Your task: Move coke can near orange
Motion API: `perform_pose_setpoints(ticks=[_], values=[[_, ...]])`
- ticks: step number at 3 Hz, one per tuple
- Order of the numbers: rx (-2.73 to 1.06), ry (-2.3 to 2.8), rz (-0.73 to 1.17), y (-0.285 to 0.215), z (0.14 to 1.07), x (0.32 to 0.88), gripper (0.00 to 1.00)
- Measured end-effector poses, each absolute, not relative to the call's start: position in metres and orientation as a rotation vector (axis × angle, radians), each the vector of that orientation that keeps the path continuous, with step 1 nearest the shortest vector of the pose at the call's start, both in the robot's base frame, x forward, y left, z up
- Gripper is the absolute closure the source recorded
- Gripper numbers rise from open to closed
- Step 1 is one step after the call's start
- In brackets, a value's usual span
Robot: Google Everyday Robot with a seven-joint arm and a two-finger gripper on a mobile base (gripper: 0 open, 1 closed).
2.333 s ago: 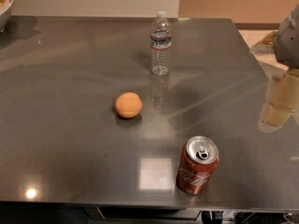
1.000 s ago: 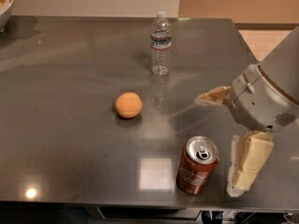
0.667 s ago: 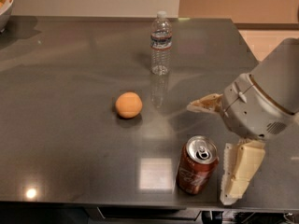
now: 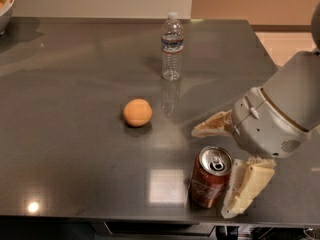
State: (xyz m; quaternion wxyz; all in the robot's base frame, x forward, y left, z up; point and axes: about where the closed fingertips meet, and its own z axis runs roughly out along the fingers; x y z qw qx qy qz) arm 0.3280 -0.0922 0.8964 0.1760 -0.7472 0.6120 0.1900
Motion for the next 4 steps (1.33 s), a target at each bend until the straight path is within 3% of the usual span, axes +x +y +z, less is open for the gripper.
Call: perform_pose_setpoints(ticks=[3,4], values=[[-2.115,1.704,0.503,-0.077,0.914,0.346,0.88],[-2.084,1.7,0.469,-0.058,0.933,0.376,1.0]])
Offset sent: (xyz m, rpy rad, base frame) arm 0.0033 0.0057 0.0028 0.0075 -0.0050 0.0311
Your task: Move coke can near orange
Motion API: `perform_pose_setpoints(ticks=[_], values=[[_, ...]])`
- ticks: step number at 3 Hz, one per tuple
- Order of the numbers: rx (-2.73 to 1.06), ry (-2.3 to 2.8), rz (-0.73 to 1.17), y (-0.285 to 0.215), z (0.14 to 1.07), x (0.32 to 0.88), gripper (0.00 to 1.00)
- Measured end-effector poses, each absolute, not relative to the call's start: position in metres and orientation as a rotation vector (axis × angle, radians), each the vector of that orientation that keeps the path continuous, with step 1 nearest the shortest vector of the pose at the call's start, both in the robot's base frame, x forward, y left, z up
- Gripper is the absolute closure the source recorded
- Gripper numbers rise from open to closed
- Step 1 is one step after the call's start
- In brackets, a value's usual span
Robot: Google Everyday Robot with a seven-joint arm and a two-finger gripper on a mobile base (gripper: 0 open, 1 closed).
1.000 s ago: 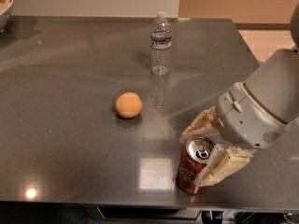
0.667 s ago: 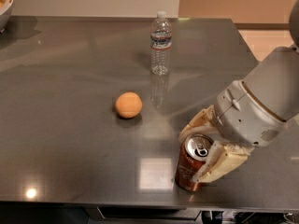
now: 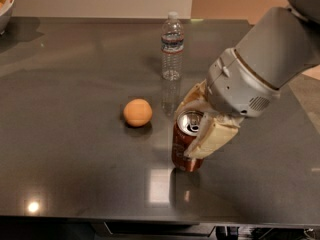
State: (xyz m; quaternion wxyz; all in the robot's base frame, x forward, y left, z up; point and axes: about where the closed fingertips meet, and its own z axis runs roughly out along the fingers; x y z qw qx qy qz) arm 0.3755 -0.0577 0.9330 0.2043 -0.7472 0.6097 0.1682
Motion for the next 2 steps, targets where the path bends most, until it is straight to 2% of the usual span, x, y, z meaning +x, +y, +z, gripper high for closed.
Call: perform_pose_setpoints(ticks=[2], values=[[-2.035,1.713,0.454,-0.023,0.942,0.427,1.0]])
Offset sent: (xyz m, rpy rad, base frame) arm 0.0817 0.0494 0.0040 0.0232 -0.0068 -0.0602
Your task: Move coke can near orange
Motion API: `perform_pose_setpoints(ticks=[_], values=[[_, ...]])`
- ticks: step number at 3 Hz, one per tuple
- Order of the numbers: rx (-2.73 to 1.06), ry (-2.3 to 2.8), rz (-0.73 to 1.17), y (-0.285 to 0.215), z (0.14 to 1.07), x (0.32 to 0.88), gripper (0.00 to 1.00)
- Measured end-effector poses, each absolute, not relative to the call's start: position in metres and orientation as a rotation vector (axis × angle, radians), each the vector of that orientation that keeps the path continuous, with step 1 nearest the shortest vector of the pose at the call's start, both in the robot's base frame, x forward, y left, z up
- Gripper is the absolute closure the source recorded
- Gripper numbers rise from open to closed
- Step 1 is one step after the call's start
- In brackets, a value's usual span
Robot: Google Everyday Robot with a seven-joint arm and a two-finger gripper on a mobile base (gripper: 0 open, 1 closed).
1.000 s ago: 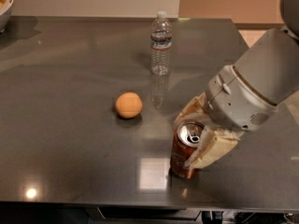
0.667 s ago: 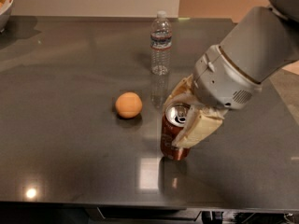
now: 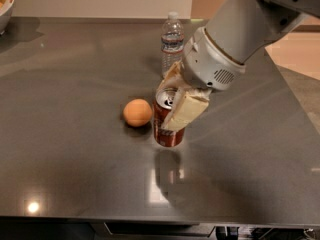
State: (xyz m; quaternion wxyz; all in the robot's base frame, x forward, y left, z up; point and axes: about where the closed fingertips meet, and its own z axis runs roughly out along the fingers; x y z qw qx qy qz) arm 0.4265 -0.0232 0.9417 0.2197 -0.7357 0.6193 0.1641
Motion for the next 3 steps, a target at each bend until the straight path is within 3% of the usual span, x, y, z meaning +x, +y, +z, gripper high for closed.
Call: perform_pose_setpoints(ticks=[3], values=[[-2.003,1.816,0.507,-0.013,0.904,0.469,1.0]])
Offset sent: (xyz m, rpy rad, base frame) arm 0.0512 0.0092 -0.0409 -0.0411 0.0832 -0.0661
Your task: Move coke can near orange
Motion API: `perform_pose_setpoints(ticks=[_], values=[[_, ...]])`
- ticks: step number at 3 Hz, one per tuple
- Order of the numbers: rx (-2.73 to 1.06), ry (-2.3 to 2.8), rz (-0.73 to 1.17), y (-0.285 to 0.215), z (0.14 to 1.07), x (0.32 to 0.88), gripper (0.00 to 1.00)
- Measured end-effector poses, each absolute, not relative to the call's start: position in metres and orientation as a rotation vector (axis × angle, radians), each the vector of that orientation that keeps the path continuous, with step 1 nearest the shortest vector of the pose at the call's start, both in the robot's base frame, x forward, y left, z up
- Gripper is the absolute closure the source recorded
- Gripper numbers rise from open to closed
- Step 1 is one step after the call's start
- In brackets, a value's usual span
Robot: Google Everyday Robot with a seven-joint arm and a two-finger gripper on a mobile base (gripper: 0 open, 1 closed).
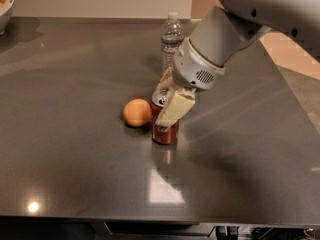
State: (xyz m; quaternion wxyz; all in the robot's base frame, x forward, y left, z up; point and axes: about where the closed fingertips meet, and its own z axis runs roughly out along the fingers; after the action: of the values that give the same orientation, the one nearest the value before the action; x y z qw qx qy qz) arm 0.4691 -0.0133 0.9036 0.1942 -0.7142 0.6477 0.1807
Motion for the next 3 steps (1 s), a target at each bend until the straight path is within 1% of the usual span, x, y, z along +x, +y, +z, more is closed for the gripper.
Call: perform_pose_setpoints(ticks=[1,3], values=[[-1.982,1.81,0.549,-0.0137,0.8981,0.4736,0.82],[-1.988,1.805,0.541,-0.0115,0.8999,0.4718,0.35]])
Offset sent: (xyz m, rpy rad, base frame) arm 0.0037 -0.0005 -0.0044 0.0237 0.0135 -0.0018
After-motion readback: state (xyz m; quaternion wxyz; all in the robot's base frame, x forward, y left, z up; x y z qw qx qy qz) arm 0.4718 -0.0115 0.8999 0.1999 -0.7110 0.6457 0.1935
